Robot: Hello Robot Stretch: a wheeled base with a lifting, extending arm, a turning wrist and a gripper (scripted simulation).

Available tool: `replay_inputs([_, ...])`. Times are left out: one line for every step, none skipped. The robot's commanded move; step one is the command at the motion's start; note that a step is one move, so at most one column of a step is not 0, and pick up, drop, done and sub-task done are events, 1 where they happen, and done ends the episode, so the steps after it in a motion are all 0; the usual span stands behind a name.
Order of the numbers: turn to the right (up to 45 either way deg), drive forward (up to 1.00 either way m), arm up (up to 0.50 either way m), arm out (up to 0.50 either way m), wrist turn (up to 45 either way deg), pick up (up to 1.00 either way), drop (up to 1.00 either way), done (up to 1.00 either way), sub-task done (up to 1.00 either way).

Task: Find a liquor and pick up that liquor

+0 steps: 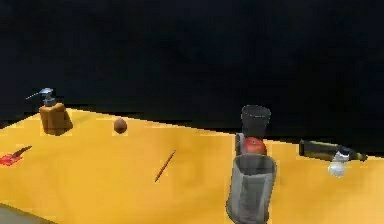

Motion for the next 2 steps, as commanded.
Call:
replay_inputs([45.0,0.00,0.00,0.00,0.0,0.00,0.00,0.00,0.00])
replay_inputs([45.0,0.00,0.00,0.00,0.0,0.00,0.00,0.00,0.00])
